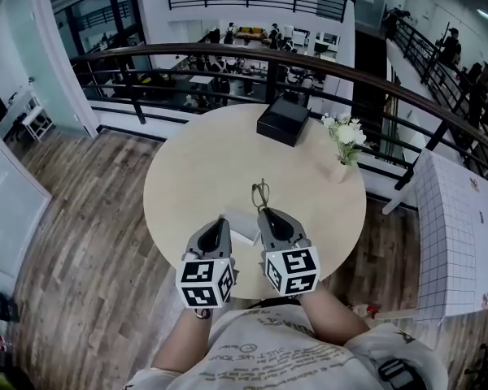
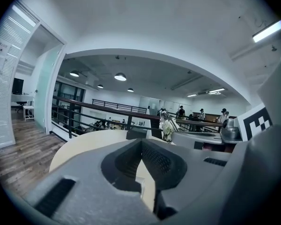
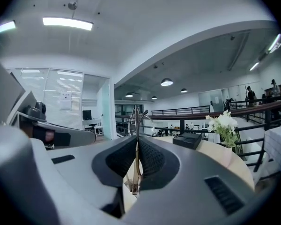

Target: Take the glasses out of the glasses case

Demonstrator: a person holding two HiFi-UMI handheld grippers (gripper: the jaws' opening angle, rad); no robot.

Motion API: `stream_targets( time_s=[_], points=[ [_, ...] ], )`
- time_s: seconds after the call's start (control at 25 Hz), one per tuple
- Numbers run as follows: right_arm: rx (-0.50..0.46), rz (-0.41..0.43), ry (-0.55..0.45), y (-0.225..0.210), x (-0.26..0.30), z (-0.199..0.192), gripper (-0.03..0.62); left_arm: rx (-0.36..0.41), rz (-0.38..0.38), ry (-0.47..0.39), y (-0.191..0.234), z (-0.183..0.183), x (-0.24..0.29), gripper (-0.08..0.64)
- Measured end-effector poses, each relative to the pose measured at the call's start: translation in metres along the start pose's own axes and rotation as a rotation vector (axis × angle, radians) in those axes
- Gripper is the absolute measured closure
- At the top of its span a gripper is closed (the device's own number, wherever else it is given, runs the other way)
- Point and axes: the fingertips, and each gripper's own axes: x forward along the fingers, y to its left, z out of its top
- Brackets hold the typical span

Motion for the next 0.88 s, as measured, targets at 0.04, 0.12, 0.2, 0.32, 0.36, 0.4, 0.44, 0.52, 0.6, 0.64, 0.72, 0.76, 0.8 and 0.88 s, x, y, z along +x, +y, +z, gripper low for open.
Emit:
stream_targets(
  time_s=[0.04, 0.12, 0.2, 0.32, 0.36, 0.4, 0.44, 0.52, 0.6, 0.64, 0.72, 0.76, 0.8, 0.88],
  points=[
    [0.005, 0.003, 0.000, 0.000, -0.001, 0.000, 0.566, 0.003, -0.003, 0.002, -0.001, 0.000, 0.000, 0.548],
    [0.012, 0.006, 0.000, 0.001, -0.003, -0.001, 0.566, 0.004, -0.006, 0.004, -0.003, -0.001, 0.001, 0.548],
    [0.015, 0.010, 0.003, 0.002, -0.005, -0.003, 0.566, 0.002, -0.009, 0.006, -0.004, -0.003, 0.000, 0.548],
    [0.022, 0.023, 0.022, 0.006, -0.004, -0.003, 0.566, -0.005, -0.016, 0.013, -0.006, -0.002, -0.002, 0.548],
    [0.030, 0.026, 0.028, 0.008, -0.002, 0.000, 0.566, -0.005, -0.017, 0.015, -0.005, 0.003, -0.002, 0.548],
    [0.038, 0.029, 0.032, 0.009, 0.000, 0.003, 0.566, -0.004, -0.017, 0.016, -0.004, 0.008, -0.003, 0.548],
    [0.045, 0.031, 0.035, 0.010, 0.001, 0.004, 0.566, -0.002, -0.016, 0.017, -0.002, 0.011, -0.004, 0.548],
    [0.051, 0.036, 0.038, 0.011, -0.001, -0.003, 0.566, -0.004, -0.009, 0.016, -0.002, 0.003, -0.006, 0.548],
    [0.053, 0.046, 0.040, 0.011, -0.005, -0.014, 0.566, -0.014, -0.002, 0.016, -0.003, -0.008, -0.009, 0.548],
    [0.056, 0.052, 0.040, 0.012, -0.007, -0.016, 0.566, -0.018, 0.001, 0.017, -0.004, -0.011, -0.010, 0.548],
    [0.063, 0.063, 0.041, 0.014, -0.009, -0.017, 0.566, -0.024, 0.005, 0.021, -0.003, -0.013, -0.012, 0.548],
    [0.065, 0.067, 0.041, 0.015, -0.009, -0.017, 0.566, -0.025, 0.004, 0.022, -0.003, -0.012, -0.012, 0.548],
    [0.068, 0.069, 0.041, 0.015, -0.008, -0.017, 0.566, -0.025, 0.003, 0.023, -0.004, -0.012, -0.012, 0.548],
    [0.073, 0.071, 0.042, 0.016, -0.008, -0.016, 0.566, -0.023, 0.000, 0.023, -0.004, -0.010, -0.012, 0.548]
  ],
)
